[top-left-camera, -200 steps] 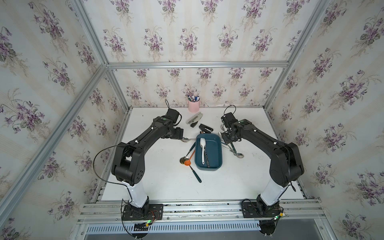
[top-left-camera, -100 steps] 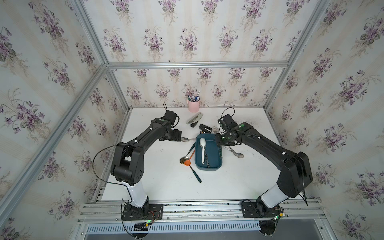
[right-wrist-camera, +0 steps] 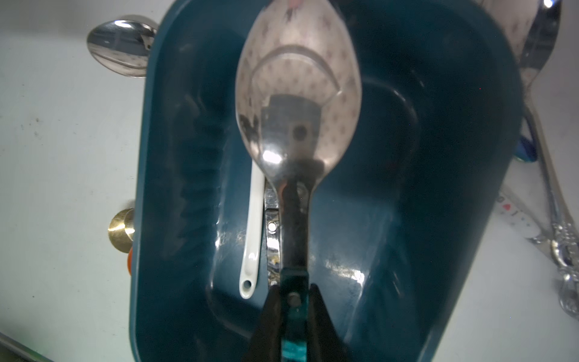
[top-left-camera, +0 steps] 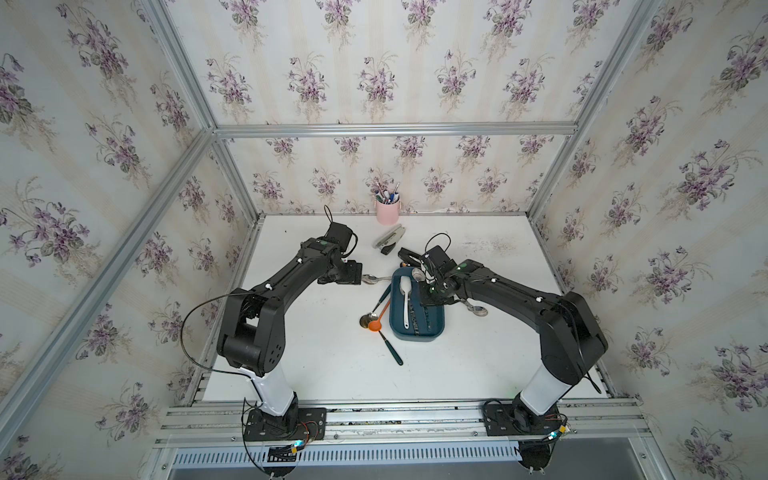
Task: Put the spoon into the storage box
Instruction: Place the spoon in the storage box.
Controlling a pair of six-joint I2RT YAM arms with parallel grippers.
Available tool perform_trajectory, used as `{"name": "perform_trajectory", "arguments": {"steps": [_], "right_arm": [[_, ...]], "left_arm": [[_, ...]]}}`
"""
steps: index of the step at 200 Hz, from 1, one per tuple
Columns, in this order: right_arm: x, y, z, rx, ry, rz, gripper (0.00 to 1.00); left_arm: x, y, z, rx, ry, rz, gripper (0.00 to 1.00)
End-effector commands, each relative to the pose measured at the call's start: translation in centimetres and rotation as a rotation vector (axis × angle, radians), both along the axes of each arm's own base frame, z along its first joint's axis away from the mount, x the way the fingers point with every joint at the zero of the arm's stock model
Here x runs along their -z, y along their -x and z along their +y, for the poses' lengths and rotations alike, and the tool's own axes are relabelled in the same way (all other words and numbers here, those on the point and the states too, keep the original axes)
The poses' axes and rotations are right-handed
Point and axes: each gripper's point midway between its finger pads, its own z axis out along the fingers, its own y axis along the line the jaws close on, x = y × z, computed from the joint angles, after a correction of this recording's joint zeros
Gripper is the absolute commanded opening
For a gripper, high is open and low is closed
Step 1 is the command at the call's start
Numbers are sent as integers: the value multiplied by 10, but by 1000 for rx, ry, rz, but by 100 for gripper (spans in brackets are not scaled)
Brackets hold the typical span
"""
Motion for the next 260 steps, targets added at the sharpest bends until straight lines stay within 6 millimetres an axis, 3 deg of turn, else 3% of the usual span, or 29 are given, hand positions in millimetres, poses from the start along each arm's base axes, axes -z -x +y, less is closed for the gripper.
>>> {"name": "perform_trajectory", "arguments": {"steps": [1,46,115,170,215,260], "right_arm": [[10,-4,4,20,-2,-7,9],[36,-3,0,38,30,3,10],[58,-5,0,31,69,10,13],[65,-5,-2,12,92,17,29],[36,-11,-2,-29,96,-48,42],[-13,-23,2,-103,84,-154,49]], "left_arm": [[-3,-1,1,-14,2,-11,88],[-3,0,1,-18,4,-4,88],[-1,3,1,-24,8,10,88],[-2,2,-1,-23,12,9,88],[-4,0,-2,-21,15,5,89],[-3,-3,-7,-14,14,12,89]]}}
